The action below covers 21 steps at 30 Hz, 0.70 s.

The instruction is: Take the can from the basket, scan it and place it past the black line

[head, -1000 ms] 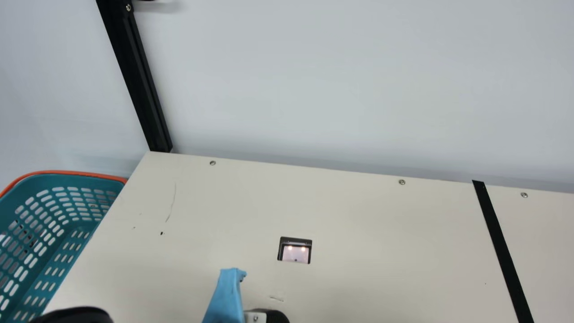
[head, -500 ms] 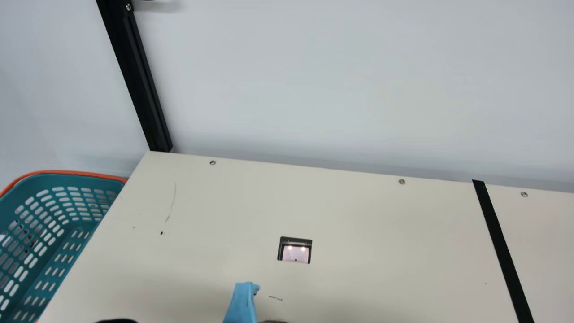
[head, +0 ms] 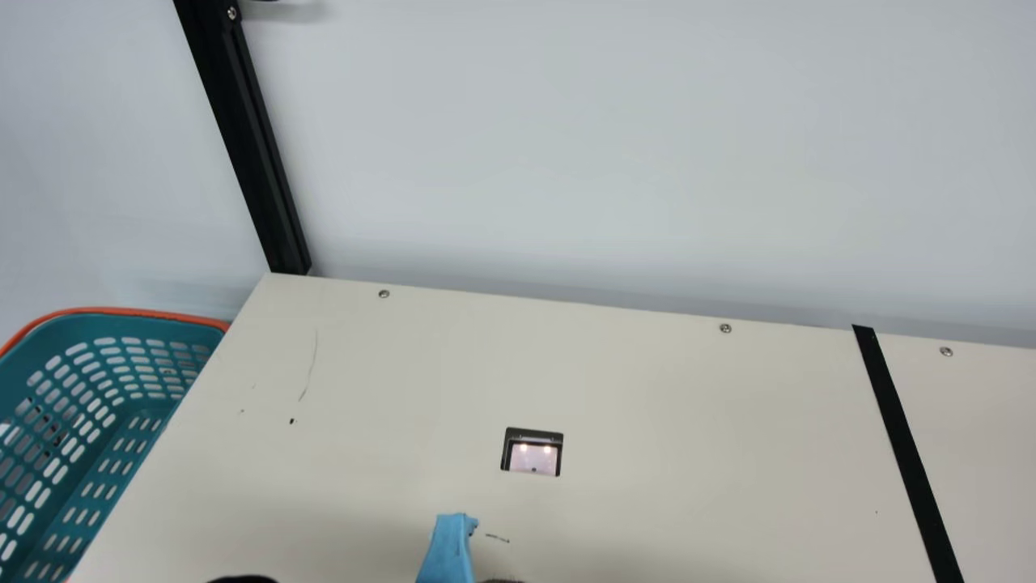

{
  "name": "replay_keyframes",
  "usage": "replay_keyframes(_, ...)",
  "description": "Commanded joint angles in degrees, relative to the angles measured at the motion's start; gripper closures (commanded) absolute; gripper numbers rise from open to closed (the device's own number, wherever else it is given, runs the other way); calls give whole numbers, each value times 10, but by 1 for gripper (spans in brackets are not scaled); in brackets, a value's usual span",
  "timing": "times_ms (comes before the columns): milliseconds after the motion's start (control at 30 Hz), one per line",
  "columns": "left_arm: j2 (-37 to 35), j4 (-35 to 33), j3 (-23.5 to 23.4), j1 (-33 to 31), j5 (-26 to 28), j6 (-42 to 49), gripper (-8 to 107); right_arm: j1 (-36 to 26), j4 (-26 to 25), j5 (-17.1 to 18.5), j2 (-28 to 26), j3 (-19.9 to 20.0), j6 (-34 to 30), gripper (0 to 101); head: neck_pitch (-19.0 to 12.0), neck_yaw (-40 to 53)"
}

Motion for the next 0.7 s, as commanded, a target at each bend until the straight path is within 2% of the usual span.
replay_keyframes(0,2,2,1,1,-2,1,89,0,0,0,0,0,0,0,-21,-1)
replay_keyframes(400,12,3,5,2,-12,2,89,0,0,0,0,0,0,0,-21,-1)
replay_keyframes(467,12,3,4,1,-14,2,38,0,0,0,0,0,0,0,-21,-1)
replay_keyframes(500,12,3,4,1,-14,2,27,0,0,0,0,0,0,0,-21,-1)
replay_keyframes(567,12,3,4,1,-10,2,9,0,0,0,0,0,0,0,-21,-1)
replay_keyframes(667,13,3,5,1,-10,2,9,0,0,0,0,0,0,0,-21,-1)
